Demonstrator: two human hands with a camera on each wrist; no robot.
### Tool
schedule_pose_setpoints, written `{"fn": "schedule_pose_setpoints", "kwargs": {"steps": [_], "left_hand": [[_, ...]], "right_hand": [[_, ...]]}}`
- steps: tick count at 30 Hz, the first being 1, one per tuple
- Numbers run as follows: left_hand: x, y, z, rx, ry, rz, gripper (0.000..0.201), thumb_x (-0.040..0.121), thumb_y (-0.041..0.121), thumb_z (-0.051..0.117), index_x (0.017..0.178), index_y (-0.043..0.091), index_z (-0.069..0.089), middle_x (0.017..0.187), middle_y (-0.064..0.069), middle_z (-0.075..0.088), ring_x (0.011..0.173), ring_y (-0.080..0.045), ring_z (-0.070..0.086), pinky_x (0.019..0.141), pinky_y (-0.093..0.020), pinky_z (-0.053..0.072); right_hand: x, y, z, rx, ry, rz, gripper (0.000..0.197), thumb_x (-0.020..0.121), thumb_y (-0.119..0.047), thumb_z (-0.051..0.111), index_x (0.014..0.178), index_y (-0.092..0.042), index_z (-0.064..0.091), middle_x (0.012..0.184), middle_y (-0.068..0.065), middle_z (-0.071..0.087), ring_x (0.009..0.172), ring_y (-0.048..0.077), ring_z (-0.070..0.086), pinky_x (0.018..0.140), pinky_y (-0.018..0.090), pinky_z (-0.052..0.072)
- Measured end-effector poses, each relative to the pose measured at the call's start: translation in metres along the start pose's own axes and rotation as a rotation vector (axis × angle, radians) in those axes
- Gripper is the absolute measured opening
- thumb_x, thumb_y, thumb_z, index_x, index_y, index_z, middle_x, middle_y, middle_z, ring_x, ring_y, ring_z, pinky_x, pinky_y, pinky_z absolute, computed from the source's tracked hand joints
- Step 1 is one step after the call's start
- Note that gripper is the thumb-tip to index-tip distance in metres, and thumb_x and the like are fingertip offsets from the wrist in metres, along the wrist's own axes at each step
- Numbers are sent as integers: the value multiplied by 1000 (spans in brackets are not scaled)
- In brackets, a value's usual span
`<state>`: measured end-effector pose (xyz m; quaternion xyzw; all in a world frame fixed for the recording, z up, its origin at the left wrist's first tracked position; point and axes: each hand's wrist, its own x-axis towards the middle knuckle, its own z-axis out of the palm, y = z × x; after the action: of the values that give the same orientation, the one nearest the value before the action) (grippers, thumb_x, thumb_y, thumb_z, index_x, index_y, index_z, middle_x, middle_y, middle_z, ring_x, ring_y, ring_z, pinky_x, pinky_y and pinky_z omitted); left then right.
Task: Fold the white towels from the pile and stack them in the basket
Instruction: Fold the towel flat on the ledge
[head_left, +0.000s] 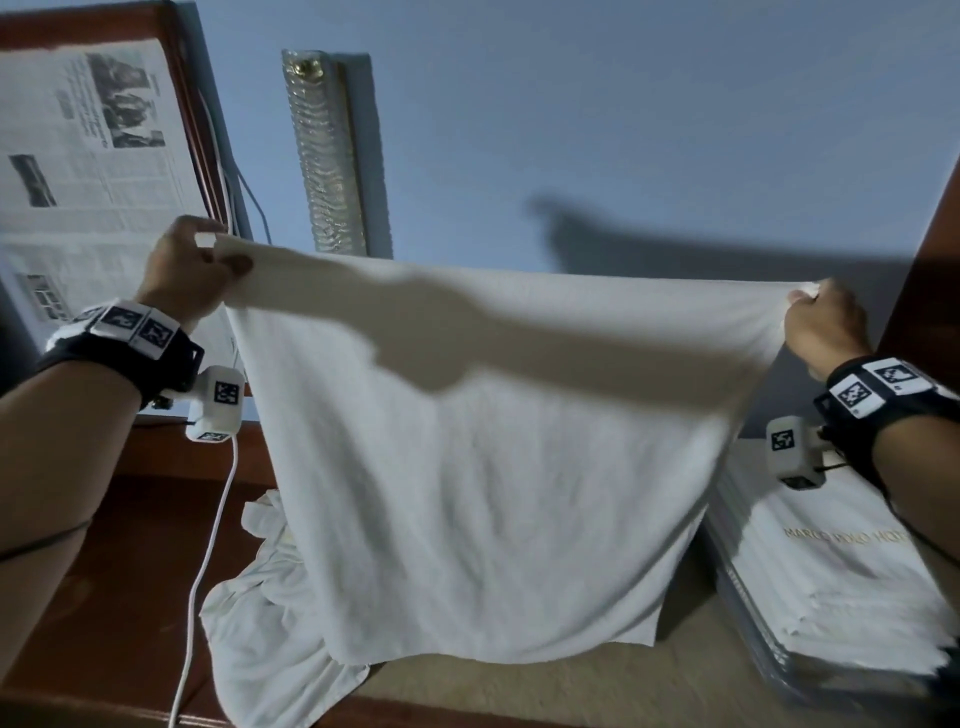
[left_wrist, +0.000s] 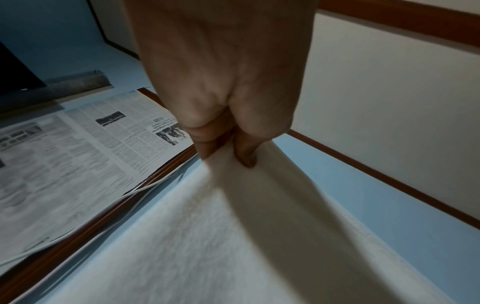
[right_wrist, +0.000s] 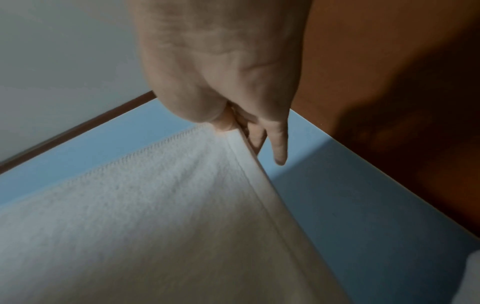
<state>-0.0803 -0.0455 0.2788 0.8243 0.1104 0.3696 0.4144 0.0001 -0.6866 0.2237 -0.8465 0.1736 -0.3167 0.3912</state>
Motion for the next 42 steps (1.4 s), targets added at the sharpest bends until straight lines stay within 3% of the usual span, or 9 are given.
{"fn": "schedule_pose_setpoints", "kwargs": {"steps": [5,12,15,19,23,29,34,38,42], "left_hand": [[3,-18,10,26,57,-86,25,96,26,61,114,13,74,106,-16,70,97,-31,65,85,-42,51],[-21,-7,13,14,45,-191,41,108,22,44,134,-5,61,137,-32,59,124,-44,58,94,-43,46],[-39,12,8,-103,-78,-205,42,101,27,52,131,1,65,135,-28,62,108,-35,64,86,-42,48],[-72,65,17,-315,-215,-233,20,95,21,59,97,11,77,96,-15,73,77,-31,68,70,-39,54],[-100,112,43,-470,-432,-222,23,99,17,58,88,7,75,77,-9,73,61,-18,69,52,-24,55],[-132,146,89,-605,-523,-149,7,91,15,62,91,10,66,83,-16,59,71,-24,59,64,-30,48],[-159,134,122,-508,-500,-21,20,90,34,64,82,17,59,61,4,51,57,-16,45,59,-31,34],[-179,124,136,-457,-442,-5,19,102,31,61,95,14,62,68,5,62,62,-12,55,62,-28,44],[-201,109,146,-536,-436,37,19,103,24,63,97,6,63,62,8,66,53,-6,53,54,-23,41]], "right_hand": [[-9,-4,4,-1,-9,-46,40,106,-24,40,132,3,53,141,31,53,131,46,51,106,46,42],[-23,-7,0,178,-55,-48,43,100,-29,45,126,0,62,133,25,62,123,42,58,99,43,45],[-28,-9,-8,411,-143,38,26,101,-25,55,107,-10,75,98,3,73,103,26,61,80,33,43],[-47,-29,-18,538,-413,53,23,100,-23,56,80,-19,67,56,-16,68,70,13,66,67,30,51],[-89,-82,-28,754,-764,-39,21,96,-8,50,88,-21,64,70,-2,62,59,13,58,49,19,46],[-142,-133,-34,990,-991,-34,24,97,-6,44,82,-17,59,71,3,58,59,16,59,54,24,48],[-173,-135,-22,1054,-1141,-67,9,90,-3,57,98,-5,61,91,16,73,84,27,75,76,36,62],[-189,-119,-8,925,-1046,-221,21,97,14,51,106,-2,61,98,14,72,97,28,74,86,37,61],[-198,-108,5,628,-809,-516,12,100,-1,62,104,-8,70,86,3,77,82,17,74,82,33,60]]}}
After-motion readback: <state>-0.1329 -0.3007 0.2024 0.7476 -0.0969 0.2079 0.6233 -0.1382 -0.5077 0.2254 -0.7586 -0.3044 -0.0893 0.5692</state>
